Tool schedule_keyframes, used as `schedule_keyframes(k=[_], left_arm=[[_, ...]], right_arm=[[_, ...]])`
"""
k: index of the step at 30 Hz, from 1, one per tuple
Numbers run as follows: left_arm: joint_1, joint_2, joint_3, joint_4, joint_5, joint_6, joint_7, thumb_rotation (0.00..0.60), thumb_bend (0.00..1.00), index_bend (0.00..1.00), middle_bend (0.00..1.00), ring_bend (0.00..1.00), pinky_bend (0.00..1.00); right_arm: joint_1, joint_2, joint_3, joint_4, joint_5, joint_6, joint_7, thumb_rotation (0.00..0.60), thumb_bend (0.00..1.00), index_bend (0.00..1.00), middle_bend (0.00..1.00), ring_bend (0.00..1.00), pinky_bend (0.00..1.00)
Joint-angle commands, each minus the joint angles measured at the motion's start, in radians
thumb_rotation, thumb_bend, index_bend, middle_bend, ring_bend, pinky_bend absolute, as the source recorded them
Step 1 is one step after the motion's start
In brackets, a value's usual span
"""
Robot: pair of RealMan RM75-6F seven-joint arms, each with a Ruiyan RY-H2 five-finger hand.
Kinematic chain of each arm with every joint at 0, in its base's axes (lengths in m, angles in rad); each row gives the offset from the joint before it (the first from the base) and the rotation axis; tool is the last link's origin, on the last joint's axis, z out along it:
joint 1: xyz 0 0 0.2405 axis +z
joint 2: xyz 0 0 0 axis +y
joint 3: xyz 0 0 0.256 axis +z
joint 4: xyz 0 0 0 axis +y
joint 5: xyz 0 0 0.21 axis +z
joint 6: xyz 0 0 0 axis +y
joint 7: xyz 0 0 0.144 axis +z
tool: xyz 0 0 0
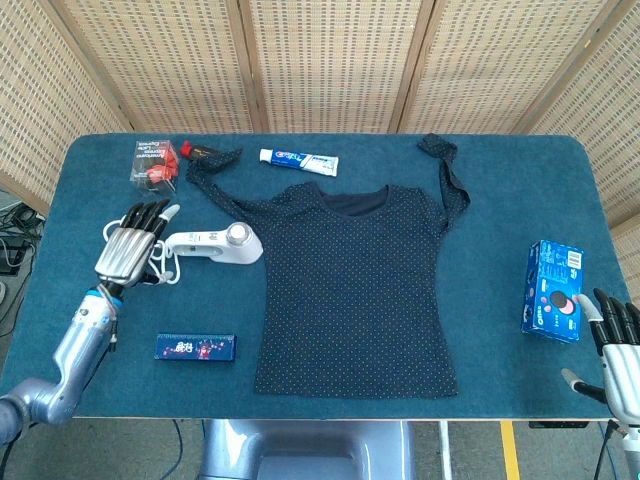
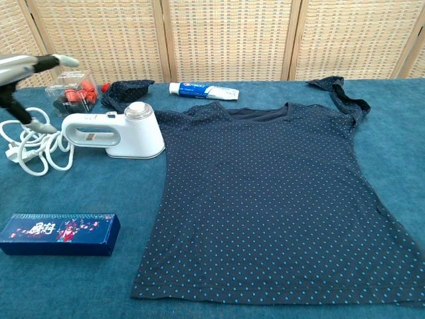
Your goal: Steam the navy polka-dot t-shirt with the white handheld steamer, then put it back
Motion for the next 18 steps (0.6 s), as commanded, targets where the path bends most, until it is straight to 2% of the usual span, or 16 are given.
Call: schedule_keyframes(k=[1,6,18], left_arm=[[-0.122,-0.133,-0.032,0.182,-0.048,-0.127,-0.003,0.6,0.29,0.0,0.0,0.0,0.0],[-0.178,-0.225,-0.019,0.338,-0.044,-0.189,-0.061,0.6,0.42,0.0,0.0,0.0,0.0],[-0.255,-0.315,0.012,0.541,0.003,-0.257,-0.213,0.6,0.42,0.0,0.0,0.0,0.0]], right_arm=[[0.008,-0.004,0.013,0.014,0.023,-0.014,0.009,0.6,0.0,0.03,0.0,0.0,0.0],[0.017,-0.01,0.025,0.033,0.059,-0.037,0.011,0.6,0.0,0.03,0.0,0.0,0.0],[0.033,-0.021,0.028,0.046,0.085,-0.074,0.004,0.6,0.0,0.03,0.0,0.0,0.0]])
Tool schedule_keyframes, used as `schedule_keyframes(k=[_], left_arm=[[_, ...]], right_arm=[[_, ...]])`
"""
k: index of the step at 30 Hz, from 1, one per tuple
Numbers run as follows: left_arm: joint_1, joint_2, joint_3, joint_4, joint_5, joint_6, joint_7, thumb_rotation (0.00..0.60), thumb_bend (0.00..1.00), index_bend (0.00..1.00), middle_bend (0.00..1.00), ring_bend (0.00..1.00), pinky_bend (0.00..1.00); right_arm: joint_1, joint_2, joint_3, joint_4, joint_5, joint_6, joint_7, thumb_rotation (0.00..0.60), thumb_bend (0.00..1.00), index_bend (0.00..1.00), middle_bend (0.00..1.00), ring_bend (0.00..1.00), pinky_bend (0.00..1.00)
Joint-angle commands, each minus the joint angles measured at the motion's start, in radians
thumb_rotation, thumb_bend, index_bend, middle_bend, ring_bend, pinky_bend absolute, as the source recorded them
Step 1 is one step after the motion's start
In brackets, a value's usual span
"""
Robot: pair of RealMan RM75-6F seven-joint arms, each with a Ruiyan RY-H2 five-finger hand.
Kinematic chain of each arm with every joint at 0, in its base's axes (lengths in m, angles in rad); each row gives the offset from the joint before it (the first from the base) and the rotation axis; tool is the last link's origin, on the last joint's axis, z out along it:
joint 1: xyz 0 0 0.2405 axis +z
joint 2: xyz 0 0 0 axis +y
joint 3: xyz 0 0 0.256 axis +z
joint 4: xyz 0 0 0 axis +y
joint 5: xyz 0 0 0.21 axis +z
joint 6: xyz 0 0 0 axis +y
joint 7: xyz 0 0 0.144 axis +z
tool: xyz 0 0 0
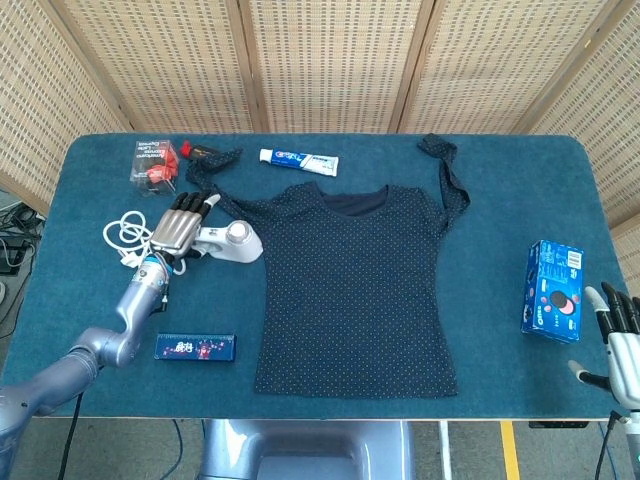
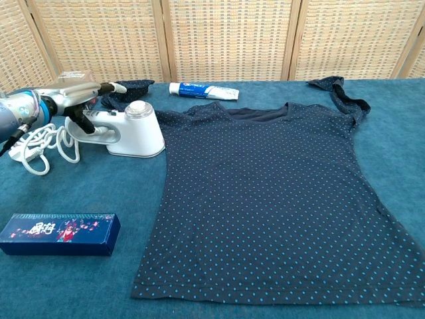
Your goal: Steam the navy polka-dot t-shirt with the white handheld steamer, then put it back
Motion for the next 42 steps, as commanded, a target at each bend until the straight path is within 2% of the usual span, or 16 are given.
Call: schedule_keyframes(k=[1,11,17,26,28,31,33,36,42], left_arm=[[-0.02,-0.019,0.016,0.035,0.018,-0.024,-0.036,0.6,0.42,0.0,0.0,0.0,0.0],[-0.072,-0.068,0.03,0.149,0.034,-0.064,-0.09,0.6,0.44,0.0,0.0,0.0,0.0],[-0.104,-0.121,0.026,0.235,0.029,-0.089,-0.134,0.6,0.53,0.0,0.0,0.0,0.0],[-0.12,-0.159,0.038,0.324,0.042,-0.095,-0.195,0.6,0.53,0.0,0.0,0.0,0.0],[-0.122,-0.167,0.042,0.339,0.047,-0.086,-0.207,0.6,0.55,0.02,0.04,0.05,0.01],[-0.117,-0.182,0.046,0.359,0.058,-0.046,-0.23,0.6,0.57,0.26,0.25,0.23,0.13],[-0.111,-0.191,0.053,0.374,0.07,-0.011,-0.245,0.6,0.57,0.47,0.39,0.33,0.26],[-0.098,-0.203,0.068,0.394,0.093,0.059,-0.277,0.6,0.58,0.64,0.51,0.43,0.42],[-0.072,-0.207,0.113,0.421,0.145,0.15,-0.351,0.6,0.66,0.9,0.69,0.59,0.6]], right_arm=[[0.0,-0.001,0.001,-0.002,0.0,0.002,-0.001,0.6,0.0,0.03,0.0,0.0,0.0],[0.003,-0.003,-0.007,-0.005,-0.009,-0.004,-0.006,0.6,0.0,0.03,0.0,0.0,0.0],[-0.002,0.001,-0.007,-0.009,-0.014,0.009,0.0,0.6,0.0,0.03,0.0,0.0,0.0],[-0.001,0.004,-0.013,-0.012,-0.025,0.006,0.009,0.6,0.0,0.03,0.0,0.0,0.0],[-0.001,0.005,-0.014,-0.014,-0.028,0.008,0.01,0.6,0.0,0.03,0.0,0.0,0.0],[-0.001,0.005,-0.015,-0.014,-0.027,0.006,0.01,0.6,0.0,0.03,0.0,0.0,0.0],[0.0,0.005,-0.015,-0.015,-0.027,0.005,0.01,0.6,0.0,0.03,0.0,0.0,0.0],[0.0,0.004,-0.016,-0.015,-0.028,0.005,0.009,0.6,0.0,0.03,0.0,0.0,0.0],[0.0,0.006,-0.017,-0.017,-0.03,0.005,0.012,0.6,0.0,0.03,0.0,0.0,0.0]])
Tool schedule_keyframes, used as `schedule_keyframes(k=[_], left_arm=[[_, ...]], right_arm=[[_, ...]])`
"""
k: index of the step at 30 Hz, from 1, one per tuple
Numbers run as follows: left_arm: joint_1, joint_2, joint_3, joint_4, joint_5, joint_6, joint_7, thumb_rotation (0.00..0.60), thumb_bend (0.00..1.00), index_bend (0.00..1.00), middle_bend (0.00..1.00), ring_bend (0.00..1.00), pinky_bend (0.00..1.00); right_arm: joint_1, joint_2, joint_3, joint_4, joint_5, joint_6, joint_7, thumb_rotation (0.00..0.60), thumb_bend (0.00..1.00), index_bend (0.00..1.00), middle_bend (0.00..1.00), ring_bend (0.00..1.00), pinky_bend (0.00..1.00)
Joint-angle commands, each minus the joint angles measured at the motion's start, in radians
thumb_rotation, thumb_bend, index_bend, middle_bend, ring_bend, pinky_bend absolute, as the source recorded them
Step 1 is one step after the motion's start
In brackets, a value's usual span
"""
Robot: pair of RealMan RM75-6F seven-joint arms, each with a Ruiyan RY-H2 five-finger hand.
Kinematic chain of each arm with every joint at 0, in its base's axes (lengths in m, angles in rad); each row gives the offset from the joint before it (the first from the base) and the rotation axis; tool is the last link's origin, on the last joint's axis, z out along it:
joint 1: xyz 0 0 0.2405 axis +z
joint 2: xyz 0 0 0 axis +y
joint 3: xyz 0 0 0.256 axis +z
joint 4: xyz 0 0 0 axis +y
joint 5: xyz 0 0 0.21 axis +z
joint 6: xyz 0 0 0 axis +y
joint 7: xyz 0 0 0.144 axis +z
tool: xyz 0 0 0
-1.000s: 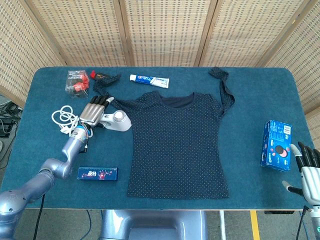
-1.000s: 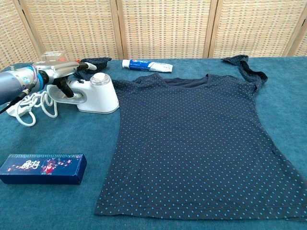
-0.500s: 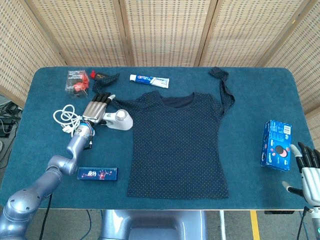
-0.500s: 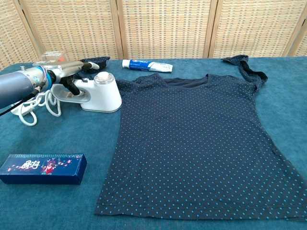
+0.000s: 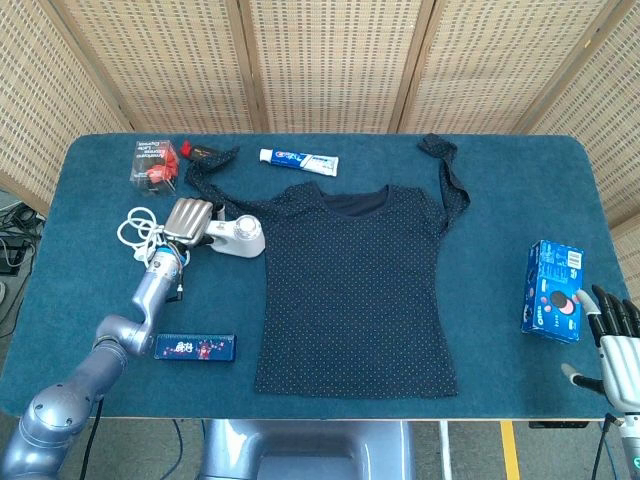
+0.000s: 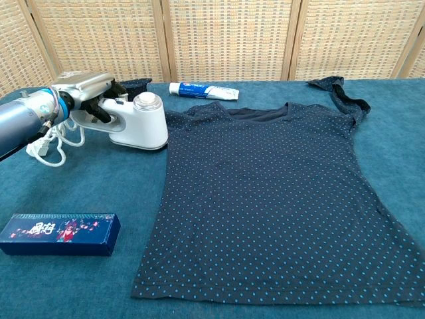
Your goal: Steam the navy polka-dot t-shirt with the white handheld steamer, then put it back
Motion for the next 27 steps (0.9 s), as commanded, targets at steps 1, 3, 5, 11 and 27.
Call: schedule_keyframes(k=[1,3,5,11,27], left_arm=[[0.023,-0.002,0.034,0.018,0.037,0.051,-0.04,0.6,0.69,0.95,0.72,0.62,0.64],[0.036,0.001,0.046,0.022,0.048,0.076,-0.052,0.6,0.74,0.99,0.77,0.66,0.7],[0.048,0.005,0.052,0.023,0.054,0.099,-0.067,0.6,0.75,1.0,0.81,0.7,0.75],[0.075,0.025,0.05,-0.003,0.057,0.174,-0.135,0.6,0.75,1.0,0.85,0.74,0.81],[0.014,0.184,0.039,-0.364,0.125,0.329,-0.132,0.6,0.75,1.0,0.87,0.76,0.84]], right_arm=[[-0.001,0.001,0.0,-0.001,-0.002,0.002,0.001,0.6,0.0,0.03,0.0,0.0,0.0],[-0.001,0.002,0.0,-0.003,-0.004,0.004,0.002,0.6,0.0,0.03,0.0,0.0,0.0],[-0.001,0.001,-0.002,-0.003,-0.007,0.004,0.002,0.6,0.0,0.03,0.0,0.0,0.0],[-0.002,0.003,-0.006,-0.007,-0.016,0.008,0.005,0.6,0.0,0.03,0.0,0.0,0.0],[-0.011,0.019,-0.011,-0.026,-0.04,0.031,0.027,0.6,0.0,0.03,0.0,0.0,0.0]])
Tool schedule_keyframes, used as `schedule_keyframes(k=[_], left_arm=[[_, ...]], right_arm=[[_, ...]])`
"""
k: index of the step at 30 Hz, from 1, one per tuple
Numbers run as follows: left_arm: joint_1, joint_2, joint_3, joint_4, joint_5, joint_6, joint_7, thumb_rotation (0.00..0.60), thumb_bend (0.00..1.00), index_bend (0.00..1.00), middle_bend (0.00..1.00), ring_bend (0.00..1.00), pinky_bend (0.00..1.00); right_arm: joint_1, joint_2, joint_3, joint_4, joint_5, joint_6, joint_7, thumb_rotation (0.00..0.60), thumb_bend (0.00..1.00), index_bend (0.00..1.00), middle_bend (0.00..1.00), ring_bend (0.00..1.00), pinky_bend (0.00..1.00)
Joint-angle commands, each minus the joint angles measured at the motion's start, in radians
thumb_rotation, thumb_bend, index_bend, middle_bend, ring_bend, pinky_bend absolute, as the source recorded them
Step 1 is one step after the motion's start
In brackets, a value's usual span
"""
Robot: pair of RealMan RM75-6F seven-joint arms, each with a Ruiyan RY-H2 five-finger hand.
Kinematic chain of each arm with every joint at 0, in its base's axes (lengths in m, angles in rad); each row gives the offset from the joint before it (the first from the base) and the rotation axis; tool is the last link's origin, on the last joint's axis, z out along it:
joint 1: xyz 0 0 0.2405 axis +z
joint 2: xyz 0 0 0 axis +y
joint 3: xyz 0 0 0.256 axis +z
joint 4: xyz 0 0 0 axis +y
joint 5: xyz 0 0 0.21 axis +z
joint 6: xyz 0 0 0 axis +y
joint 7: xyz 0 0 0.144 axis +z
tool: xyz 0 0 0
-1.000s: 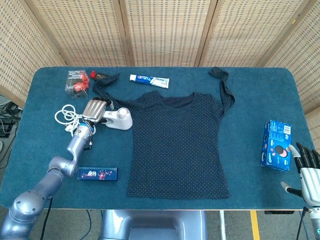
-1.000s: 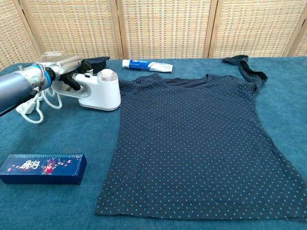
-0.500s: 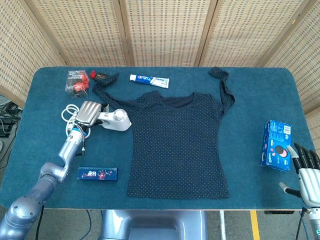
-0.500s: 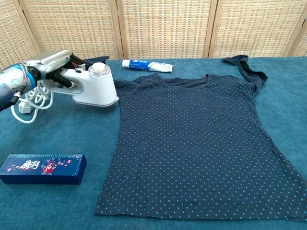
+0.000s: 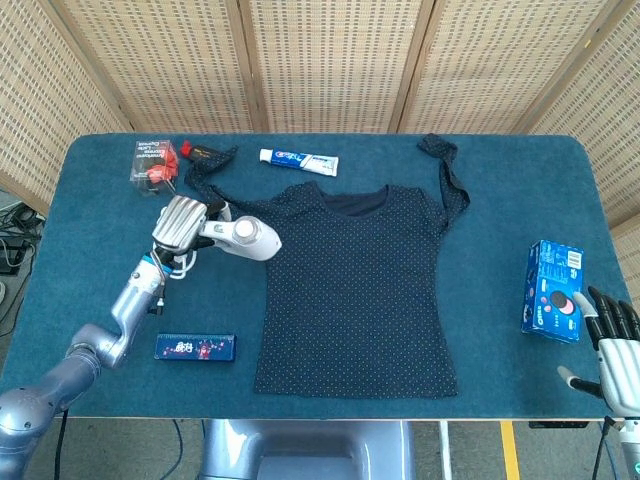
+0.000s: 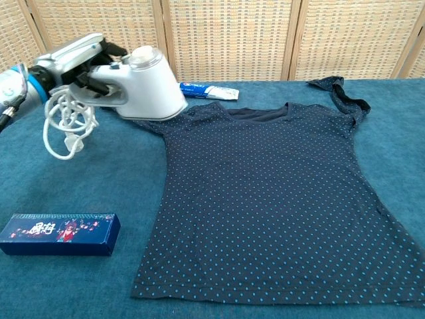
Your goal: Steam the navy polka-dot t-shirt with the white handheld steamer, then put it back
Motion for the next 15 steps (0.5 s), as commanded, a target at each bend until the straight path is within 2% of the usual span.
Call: schedule_keyframes(k=[1,7,15], left_arm=[[-0.064,0.026,-0.015,-0.113,0.017,-0.036,0.067,0.6,0.75,1.0,0.87,0.76,0.84],[-0.159,-0.051,-0.053,-0.16,-0.013,-0.152,0.149,0.6,0.75,1.0,0.87,0.77,0.86],[-0.257,-0.209,-0.068,-0.051,-0.03,-0.258,0.197,0.6,0.75,1.0,0.87,0.77,0.86]], right_arm=[[-0.003,0.003,0.001,-0.002,-0.003,0.008,0.004,0.6,0.0,0.03,0.0,0.0,0.0],[-0.007,0.009,0.006,0.002,0.006,0.014,0.021,0.6,0.0,0.03,0.0,0.0,0.0],[-0.002,0.013,0.011,0.014,0.025,-0.005,0.044,0.6,0.0,0.03,0.0,0.0,0.0]])
